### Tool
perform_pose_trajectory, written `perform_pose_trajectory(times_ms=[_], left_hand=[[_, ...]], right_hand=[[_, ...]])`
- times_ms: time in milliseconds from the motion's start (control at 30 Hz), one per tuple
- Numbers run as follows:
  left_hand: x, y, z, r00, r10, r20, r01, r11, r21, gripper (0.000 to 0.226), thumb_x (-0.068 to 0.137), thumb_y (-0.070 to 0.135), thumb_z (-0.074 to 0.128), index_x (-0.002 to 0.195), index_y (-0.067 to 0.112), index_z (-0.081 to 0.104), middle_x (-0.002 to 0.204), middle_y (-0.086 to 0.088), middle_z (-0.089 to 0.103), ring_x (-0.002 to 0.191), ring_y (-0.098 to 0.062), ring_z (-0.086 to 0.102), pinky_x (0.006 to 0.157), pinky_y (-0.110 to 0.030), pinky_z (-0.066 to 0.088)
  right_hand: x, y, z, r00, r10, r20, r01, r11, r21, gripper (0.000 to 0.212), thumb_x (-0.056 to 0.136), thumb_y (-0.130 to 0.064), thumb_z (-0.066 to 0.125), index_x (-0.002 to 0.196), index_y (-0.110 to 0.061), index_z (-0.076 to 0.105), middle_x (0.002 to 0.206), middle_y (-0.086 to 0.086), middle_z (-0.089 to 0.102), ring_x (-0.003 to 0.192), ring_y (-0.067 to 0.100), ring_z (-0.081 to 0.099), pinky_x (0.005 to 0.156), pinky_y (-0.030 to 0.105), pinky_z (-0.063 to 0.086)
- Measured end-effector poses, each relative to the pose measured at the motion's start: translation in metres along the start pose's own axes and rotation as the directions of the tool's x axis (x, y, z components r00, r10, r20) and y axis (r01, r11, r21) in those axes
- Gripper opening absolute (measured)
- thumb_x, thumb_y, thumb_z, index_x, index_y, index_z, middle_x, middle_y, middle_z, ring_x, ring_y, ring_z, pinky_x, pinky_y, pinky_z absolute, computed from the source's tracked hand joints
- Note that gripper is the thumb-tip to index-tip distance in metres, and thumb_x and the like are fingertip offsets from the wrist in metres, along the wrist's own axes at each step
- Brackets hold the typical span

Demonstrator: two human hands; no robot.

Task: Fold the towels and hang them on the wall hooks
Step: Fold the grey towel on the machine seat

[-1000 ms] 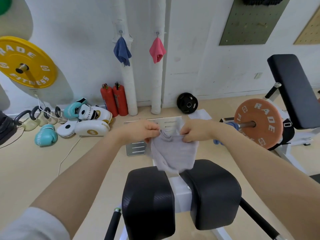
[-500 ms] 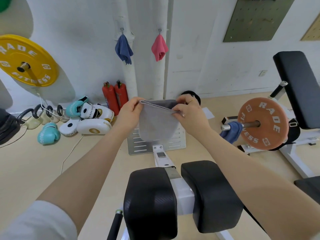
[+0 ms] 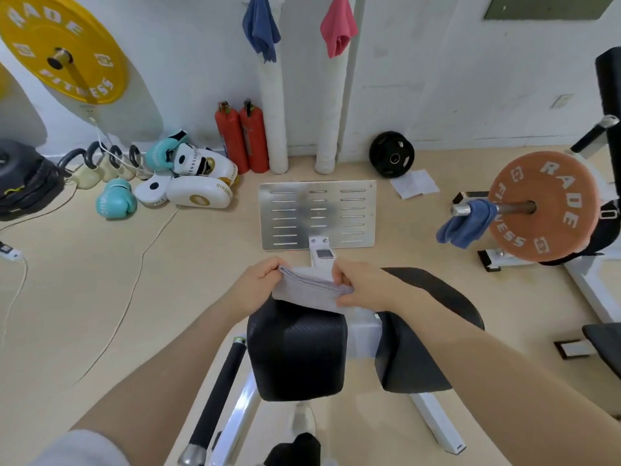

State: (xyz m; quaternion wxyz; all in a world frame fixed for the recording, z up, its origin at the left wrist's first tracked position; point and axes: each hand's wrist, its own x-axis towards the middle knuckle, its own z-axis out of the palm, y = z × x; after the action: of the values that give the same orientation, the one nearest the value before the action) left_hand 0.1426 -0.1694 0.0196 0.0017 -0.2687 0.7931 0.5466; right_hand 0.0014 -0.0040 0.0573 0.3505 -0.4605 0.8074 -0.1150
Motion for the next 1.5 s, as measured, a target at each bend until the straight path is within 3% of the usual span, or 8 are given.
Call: perform_pose_trajectory(times_ms=[333, 467, 767, 933, 1067, 1200, 1333, 1500], left_hand=[[-0.109, -0.061, 0.058, 0.980, -0.197, 0.011, 0.194, 0.972, 0.133, 0.027, 0.084, 0.013, 0.045, 0.073, 0.025, 0.066, 0.088, -0.007, 0.067, 0.075, -0.021, 0.054, 0.070, -0.027, 0.041], [-0.129, -0.073, 0.069, 0.961, -0.261, 0.092, 0.250, 0.961, 0.120, 0.030, 0.087, 0.006, 0.044, 0.089, 0.024, 0.068, 0.105, 0.006, 0.066, 0.088, -0.005, 0.058, 0.071, -0.010, 0.040], [-0.068, -0.059, 0.042, 0.962, -0.112, -0.247, 0.146, 0.981, 0.124, 0.028, 0.095, 0.013, 0.041, 0.118, 0.015, 0.057, 0.111, 0.000, 0.063, 0.103, -0.019, 0.058, 0.087, -0.026, 0.043], [0.000, -0.063, 0.017, 0.945, -0.266, -0.190, 0.300, 0.937, 0.179, 0.033, 0.098, 0.021, 0.037, 0.128, 0.011, 0.047, 0.124, -0.006, 0.056, 0.115, -0.022, 0.051, 0.090, -0.025, 0.035], [0.050, -0.079, 0.006, 0.905, -0.424, -0.043, 0.420, 0.870, 0.257, 0.038, 0.099, 0.025, 0.030, 0.065, 0.011, 0.039, 0.068, -0.003, 0.043, 0.070, -0.022, 0.042, 0.058, -0.028, 0.029], [0.077, -0.096, 0.006, 0.870, -0.492, 0.019, 0.479, 0.855, 0.197, 0.036, 0.097, 0.023, 0.037, 0.065, 0.009, 0.041, 0.064, -0.003, 0.037, 0.060, -0.017, 0.033, 0.054, -0.028, 0.025], [0.091, -0.110, 0.010, 0.839, -0.544, 0.013, 0.544, 0.839, 0.025, 0.043, 0.092, 0.030, 0.051, 0.055, 0.013, 0.039, 0.059, -0.001, 0.033, 0.058, -0.018, 0.031, 0.051, -0.027, 0.023], [0.094, -0.115, 0.011, 0.857, -0.511, 0.072, 0.513, 0.829, -0.224, 0.019, 0.090, 0.023, 0.053, 0.075, 0.013, 0.047, 0.073, -0.008, 0.038, 0.068, -0.018, 0.032, 0.055, -0.025, 0.023]], right_hand=[[-0.041, 0.009, 0.108, 0.970, -0.050, 0.239, 0.073, 0.993, -0.088, 0.021, 0.079, -0.008, 0.057, 0.092, -0.017, 0.044, 0.095, 0.002, 0.049, 0.085, 0.022, 0.045, 0.072, 0.032, 0.040], [-0.053, 0.009, 0.131, 0.961, 0.010, 0.275, 0.014, 0.996, -0.085, 0.029, 0.082, -0.035, 0.064, 0.099, -0.014, 0.053, 0.091, -0.002, 0.051, 0.084, 0.020, 0.049, 0.077, 0.033, 0.045], [-0.003, 0.030, 0.108, 0.910, 0.099, -0.403, -0.074, 0.994, 0.079, 0.023, 0.093, -0.021, 0.049, 0.106, -0.013, 0.065, 0.121, 0.003, 0.051, 0.107, 0.020, 0.049, 0.090, 0.036, 0.046], [0.048, 0.029, 0.090, 0.915, 0.170, -0.366, -0.160, 0.985, 0.058, 0.022, 0.094, -0.024, 0.044, 0.109, -0.018, 0.059, 0.124, 0.003, 0.052, 0.114, 0.020, 0.046, 0.096, 0.034, 0.042], [0.096, 0.021, 0.079, 0.975, 0.154, -0.161, -0.158, 0.987, -0.010, 0.029, 0.094, -0.026, 0.042, 0.116, -0.017, 0.059, 0.127, 0.004, 0.055, 0.120, 0.023, 0.046, 0.102, 0.038, 0.039], [0.142, 0.013, 0.084, 0.981, 0.171, 0.094, -0.162, 0.982, -0.101, 0.037, 0.098, -0.022, 0.033, 0.132, -0.016, 0.045, 0.138, 0.007, 0.048, 0.126, 0.024, 0.044, 0.107, 0.039, 0.034], [0.175, 0.012, 0.091, 0.973, 0.175, 0.154, -0.195, 0.972, 0.130, 0.043, 0.099, -0.016, 0.033, 0.142, -0.012, 0.034, 0.147, 0.006, 0.039, 0.136, 0.023, 0.035, 0.109, 0.027, 0.024], [0.183, 0.015, 0.097, 0.989, 0.148, 0.016, -0.140, 0.885, 0.445, 0.030, 0.091, -0.008, 0.050, 0.120, -0.007, 0.057, 0.120, 0.007, 0.059, 0.114, 0.019, 0.051, 0.083, 0.011, 0.031]])
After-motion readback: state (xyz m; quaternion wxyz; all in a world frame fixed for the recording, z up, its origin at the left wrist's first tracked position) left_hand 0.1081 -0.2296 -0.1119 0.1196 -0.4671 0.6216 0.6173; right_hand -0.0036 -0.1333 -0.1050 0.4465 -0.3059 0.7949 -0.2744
